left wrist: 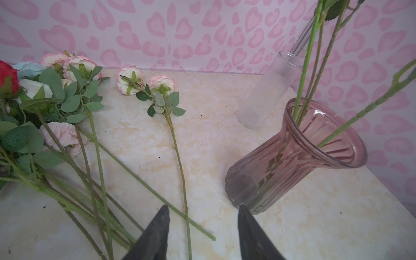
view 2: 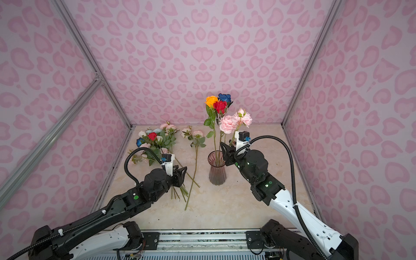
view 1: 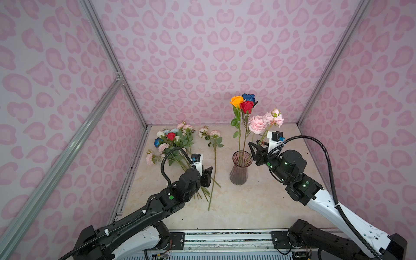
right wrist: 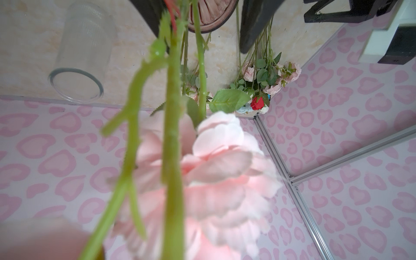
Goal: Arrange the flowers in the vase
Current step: 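Open and draw back the right gripper while the left gripper reaches to stems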
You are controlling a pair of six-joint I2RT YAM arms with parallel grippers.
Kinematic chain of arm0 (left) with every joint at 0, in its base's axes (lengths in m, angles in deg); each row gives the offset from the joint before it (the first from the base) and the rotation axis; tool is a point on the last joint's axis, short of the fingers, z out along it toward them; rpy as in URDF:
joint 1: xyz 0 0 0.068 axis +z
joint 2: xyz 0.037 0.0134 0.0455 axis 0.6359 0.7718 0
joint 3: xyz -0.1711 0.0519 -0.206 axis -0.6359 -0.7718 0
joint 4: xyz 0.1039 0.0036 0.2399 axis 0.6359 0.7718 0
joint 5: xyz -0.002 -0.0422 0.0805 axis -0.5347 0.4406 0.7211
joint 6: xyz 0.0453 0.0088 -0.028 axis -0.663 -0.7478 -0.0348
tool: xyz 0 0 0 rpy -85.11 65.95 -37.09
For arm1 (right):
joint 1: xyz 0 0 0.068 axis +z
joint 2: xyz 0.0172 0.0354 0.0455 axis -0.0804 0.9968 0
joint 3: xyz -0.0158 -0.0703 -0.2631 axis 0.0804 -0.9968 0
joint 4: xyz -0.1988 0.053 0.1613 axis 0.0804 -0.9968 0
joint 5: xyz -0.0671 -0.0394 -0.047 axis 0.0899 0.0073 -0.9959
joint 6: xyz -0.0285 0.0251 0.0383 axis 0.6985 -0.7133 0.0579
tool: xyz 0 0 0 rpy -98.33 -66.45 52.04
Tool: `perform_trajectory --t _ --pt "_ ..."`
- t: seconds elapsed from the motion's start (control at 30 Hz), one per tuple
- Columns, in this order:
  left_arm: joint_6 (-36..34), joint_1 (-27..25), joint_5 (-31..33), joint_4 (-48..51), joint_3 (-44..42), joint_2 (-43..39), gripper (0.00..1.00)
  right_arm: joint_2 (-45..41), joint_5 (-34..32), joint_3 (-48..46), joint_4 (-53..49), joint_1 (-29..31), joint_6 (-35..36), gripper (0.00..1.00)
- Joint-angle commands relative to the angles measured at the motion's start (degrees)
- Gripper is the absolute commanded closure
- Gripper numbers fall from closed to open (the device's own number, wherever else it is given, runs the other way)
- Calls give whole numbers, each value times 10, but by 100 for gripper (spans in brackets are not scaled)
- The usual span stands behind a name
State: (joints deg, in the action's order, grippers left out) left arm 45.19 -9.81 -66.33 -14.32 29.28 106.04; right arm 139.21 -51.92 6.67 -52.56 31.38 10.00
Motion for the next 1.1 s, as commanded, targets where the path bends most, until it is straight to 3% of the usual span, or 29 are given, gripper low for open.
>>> perform_trajectory --t 0.0,0.17,0.73,1.07 --pt "3 1 10 -5 8 9 50 -14 -7 -10 -11 1 7 48" --pt "2 2 6 -4 21 35 50 -23 -6 -7 -34 1 18 44" --pt "-2 10 15 23 71 136 50 -96 6 -24 -75 1 3 43" --pt "51 45 27 83 86 194 50 -196 -29 -90 -113 2 -14 47"
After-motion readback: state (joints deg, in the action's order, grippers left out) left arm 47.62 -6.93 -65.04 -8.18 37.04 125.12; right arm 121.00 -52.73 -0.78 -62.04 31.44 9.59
